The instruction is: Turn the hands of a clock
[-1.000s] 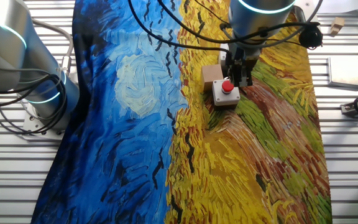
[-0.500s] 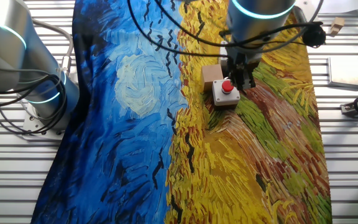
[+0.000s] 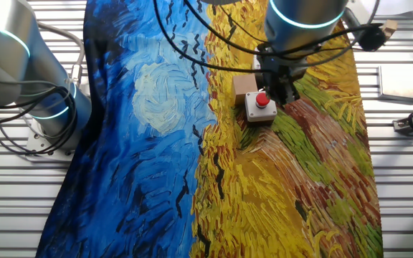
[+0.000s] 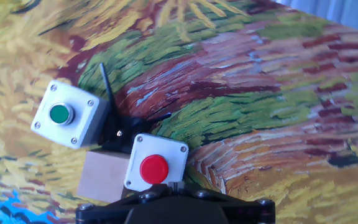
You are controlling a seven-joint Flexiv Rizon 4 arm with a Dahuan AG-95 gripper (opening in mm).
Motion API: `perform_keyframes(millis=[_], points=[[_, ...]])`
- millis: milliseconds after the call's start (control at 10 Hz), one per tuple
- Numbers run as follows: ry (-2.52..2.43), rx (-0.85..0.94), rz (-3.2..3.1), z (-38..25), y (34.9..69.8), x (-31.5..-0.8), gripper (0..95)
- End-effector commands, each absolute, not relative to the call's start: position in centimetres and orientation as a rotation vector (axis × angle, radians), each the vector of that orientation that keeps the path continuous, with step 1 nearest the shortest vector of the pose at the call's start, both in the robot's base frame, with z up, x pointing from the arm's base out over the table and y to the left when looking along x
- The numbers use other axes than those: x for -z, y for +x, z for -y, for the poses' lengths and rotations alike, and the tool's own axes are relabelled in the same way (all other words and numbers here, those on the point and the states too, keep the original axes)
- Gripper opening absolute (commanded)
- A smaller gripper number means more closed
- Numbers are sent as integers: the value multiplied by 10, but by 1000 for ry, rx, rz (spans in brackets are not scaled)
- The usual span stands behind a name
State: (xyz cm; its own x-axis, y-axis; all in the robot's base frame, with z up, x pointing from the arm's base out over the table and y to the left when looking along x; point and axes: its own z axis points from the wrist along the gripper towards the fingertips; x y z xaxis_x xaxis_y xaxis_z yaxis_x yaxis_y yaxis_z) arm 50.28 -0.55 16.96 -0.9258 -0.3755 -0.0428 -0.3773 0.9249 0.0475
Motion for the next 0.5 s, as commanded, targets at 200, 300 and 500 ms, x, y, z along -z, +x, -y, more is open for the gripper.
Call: perform_keyframes(millis=[200, 300, 500], points=[[-591, -89, -3049, -4, 533, -168, 0], [-597, -94, -3047, -10, 551, -168, 0], [-601, -89, -3048, -21, 574, -166, 0]])
